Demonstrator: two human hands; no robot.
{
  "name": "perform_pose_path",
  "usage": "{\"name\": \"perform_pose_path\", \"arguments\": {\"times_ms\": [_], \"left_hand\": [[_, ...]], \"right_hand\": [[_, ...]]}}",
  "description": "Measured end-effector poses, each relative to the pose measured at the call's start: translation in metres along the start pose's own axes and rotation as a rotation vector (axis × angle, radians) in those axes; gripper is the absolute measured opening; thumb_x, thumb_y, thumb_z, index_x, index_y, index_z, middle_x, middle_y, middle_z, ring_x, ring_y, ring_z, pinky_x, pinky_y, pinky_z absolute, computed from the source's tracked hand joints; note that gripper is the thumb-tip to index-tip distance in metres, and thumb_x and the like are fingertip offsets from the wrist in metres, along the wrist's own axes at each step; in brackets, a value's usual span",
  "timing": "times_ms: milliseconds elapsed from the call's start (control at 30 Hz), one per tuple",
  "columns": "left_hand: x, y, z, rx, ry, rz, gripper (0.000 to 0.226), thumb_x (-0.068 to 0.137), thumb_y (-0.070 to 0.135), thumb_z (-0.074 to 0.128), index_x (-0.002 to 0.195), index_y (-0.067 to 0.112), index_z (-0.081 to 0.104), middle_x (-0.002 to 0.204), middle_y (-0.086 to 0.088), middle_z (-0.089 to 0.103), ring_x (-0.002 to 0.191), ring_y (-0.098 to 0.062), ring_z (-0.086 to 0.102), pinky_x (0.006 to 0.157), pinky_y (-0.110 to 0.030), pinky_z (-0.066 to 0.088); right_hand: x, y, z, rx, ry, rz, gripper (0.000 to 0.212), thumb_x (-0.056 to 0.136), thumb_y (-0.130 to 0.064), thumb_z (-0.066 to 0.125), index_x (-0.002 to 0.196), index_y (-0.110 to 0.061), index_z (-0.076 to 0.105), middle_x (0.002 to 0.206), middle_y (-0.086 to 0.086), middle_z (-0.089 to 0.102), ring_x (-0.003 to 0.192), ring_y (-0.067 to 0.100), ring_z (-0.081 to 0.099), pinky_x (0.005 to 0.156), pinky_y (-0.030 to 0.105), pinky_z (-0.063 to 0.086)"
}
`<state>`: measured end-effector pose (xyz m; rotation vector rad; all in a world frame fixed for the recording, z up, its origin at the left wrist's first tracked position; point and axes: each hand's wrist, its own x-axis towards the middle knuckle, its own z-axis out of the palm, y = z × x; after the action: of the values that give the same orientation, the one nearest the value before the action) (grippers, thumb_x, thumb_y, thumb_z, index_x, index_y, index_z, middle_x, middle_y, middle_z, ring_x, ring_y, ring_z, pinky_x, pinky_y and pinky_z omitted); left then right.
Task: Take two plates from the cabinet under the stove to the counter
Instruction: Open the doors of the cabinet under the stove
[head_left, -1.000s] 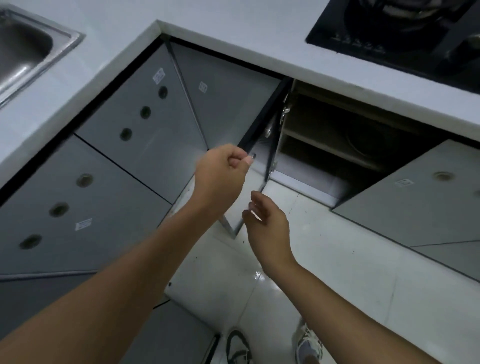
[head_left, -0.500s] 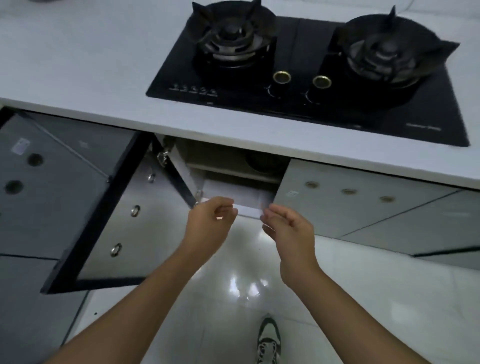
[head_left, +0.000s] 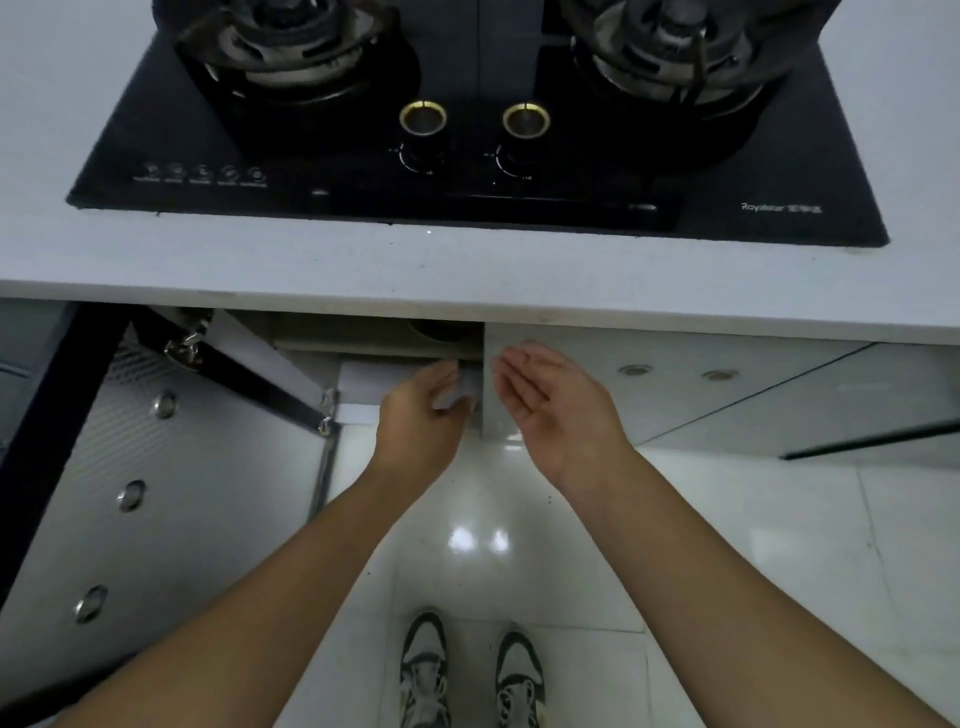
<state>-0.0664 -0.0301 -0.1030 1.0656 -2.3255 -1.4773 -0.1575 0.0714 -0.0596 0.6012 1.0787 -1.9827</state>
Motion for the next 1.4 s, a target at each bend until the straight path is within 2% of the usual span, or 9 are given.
{"name": "perform_pose_path", "arguments": {"times_ms": [167,400,567,667,767,867,1033,1233,1400], "left_hand": [[0.027,-0.007,0.008,0.001,-0.022,0.097,0.035,0.084,0.001,0.063,0.117,0.009,0.060,0.104,0.015,0.058,0.104,0.000,0.055,0.079,-0.003,0.039],[0.054,-0.002,0.009,-0.026,-0.130,0.240,0.022,0.084,-0.004,0.055,0.103,0.006,0.059,0.092,0.004,0.067,0.099,-0.018,0.064,0.084,-0.028,0.055],[0.053,0.004,0.011,-0.092,-0.154,0.220,0.035,0.082,-0.008,0.058,0.076,0.026,0.056,0.064,0.017,0.061,0.103,0.010,0.045,0.063,0.005,0.036],[0.055,0.006,0.009,-0.083,-0.123,0.258,0.053,0.081,-0.009,0.058,0.060,0.036,0.038,0.084,0.023,0.049,0.096,0.016,0.030,0.054,0.008,0.028],[0.058,0.000,0.009,-0.005,-0.093,0.299,0.053,0.080,-0.007,0.059,0.057,0.035,0.036,0.071,0.021,0.054,0.092,0.016,0.045,0.052,0.004,0.028],[0.057,-0.010,0.009,0.043,-0.117,0.289,0.039,0.080,-0.006,0.058,0.061,0.025,0.045,0.057,0.028,0.057,0.060,0.007,0.055,0.057,-0.001,0.030],[0.043,-0.019,0.011,0.033,-0.159,0.222,0.010,0.082,-0.002,0.057,0.080,0.008,0.060,0.061,0.015,0.055,0.061,0.009,0.050,0.062,-0.009,0.035],[0.012,-0.020,0.014,0.012,-0.171,0.182,0.018,0.084,-0.001,0.055,0.101,0.005,0.061,0.090,-0.013,0.069,0.087,-0.017,0.061,0.067,-0.014,0.047],[-0.027,-0.021,0.015,0.089,-0.165,0.131,0.038,0.089,0.009,0.056,0.126,0.017,0.055,0.112,0.000,0.070,0.098,-0.009,0.064,0.080,-0.002,0.039]], "right_hand": [[0.025,0.003,0.007,0.095,-0.017,0.002,0.018,0.090,0.004,0.051,0.099,-0.005,0.063,0.082,0.009,0.077,0.084,0.022,0.073,0.073,0.029,0.059],[0.028,0.010,0.013,0.160,-0.046,-0.020,0.021,0.093,0.003,0.045,0.103,-0.003,0.062,0.086,0.010,0.077,0.086,0.021,0.073,0.072,0.027,0.059],[0.025,0.008,0.023,0.169,-0.063,-0.031,0.023,0.093,0.003,0.044,0.101,-0.003,0.065,0.093,0.012,0.076,0.091,0.023,0.072,0.073,0.027,0.059],[0.022,0.007,0.028,0.177,-0.035,-0.037,0.020,0.093,0.002,0.046,0.099,-0.004,0.065,0.090,0.012,0.076,0.088,0.023,0.072,0.071,0.028,0.059],[0.020,0.008,0.029,0.182,-0.034,-0.035,0.021,0.093,0.001,0.045,0.098,-0.004,0.065,0.089,0.012,0.076,0.087,0.022,0.073,0.071,0.028,0.059],[0.016,0.010,0.028,0.190,-0.022,-0.026,0.020,0.095,0.000,0.045,0.100,-0.004,0.063,0.089,0.012,0.076,0.085,0.022,0.073,0.071,0.028,0.058],[0.005,0.016,0.024,0.207,0.042,-0.022,0.014,0.094,-0.001,0.048,0.090,-0.002,0.061,0.082,0.014,0.075,0.082,0.026,0.073,0.072,0.030,0.059],[-0.015,0.025,0.014,0.177,0.079,-0.020,0.013,0.094,-0.004,0.049,0.098,-0.001,0.061,0.086,0.015,0.074,0.086,0.026,0.073,0.072,0.028,0.060],[-0.037,0.032,-0.005,0.142,0.089,-0.001,0.019,0.095,-0.006,0.049,0.109,0.001,0.060,0.090,0.015,0.074,0.089,0.026,0.072,0.069,0.027,0.059]]}}
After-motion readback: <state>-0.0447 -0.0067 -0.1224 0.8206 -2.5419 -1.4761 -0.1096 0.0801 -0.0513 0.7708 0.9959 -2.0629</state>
